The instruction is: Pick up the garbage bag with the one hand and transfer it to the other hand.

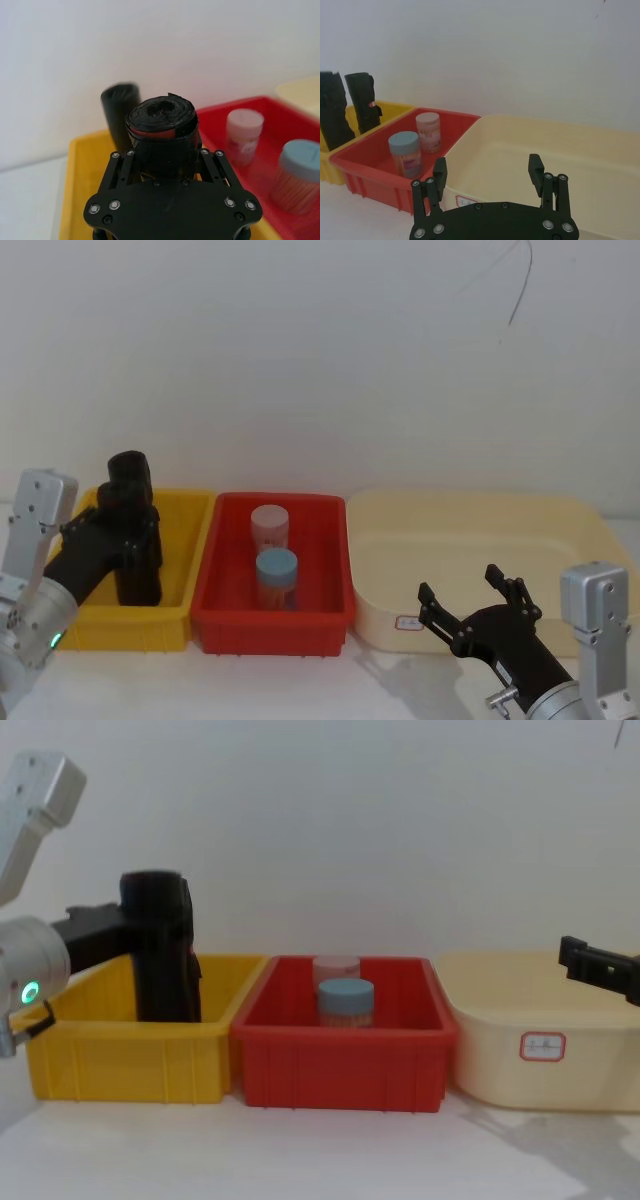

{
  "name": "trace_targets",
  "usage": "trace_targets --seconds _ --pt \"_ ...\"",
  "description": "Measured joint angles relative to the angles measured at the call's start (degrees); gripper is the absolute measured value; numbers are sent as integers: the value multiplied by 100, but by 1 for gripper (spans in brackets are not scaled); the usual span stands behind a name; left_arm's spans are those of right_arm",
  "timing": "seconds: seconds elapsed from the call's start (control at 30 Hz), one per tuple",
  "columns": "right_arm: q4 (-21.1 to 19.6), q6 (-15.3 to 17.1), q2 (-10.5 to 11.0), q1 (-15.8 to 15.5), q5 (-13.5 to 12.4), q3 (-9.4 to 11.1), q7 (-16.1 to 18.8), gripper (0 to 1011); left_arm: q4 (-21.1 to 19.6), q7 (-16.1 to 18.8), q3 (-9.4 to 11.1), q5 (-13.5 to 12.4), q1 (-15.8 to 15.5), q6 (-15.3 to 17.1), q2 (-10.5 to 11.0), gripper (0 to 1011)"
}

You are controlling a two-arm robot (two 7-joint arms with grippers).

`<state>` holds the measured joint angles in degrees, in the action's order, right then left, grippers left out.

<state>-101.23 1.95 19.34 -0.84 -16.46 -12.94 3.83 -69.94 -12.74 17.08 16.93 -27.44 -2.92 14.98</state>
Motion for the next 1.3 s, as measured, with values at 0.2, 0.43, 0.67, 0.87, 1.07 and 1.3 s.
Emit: trace_targets --seconds 0.2,0.43,0.67,0.87,1.07,1.3 --pt "0 0 0 0 0 0 0 1001 -237 -327 -42 147 -56 -50 34 506" --pt "0 0 0 0 0 0 0 1001 -513 -739 -67 407 -152 -51 54 506" --pt "0 0 0 0 0 0 0 1001 -732 -1145 -44 699 -278 51 53 506" --pt "0 0 0 0 0 0 0 1001 -861 -1496 37 948 -396 175 25 506" --pt "0 0 0 0 0 0 0 1001 -927 -1841 169 1180 -527 315 -34 506" --pt "0 0 0 0 0 0 0 1001 -924 -2232 376 1429 -705 479 -158 506"
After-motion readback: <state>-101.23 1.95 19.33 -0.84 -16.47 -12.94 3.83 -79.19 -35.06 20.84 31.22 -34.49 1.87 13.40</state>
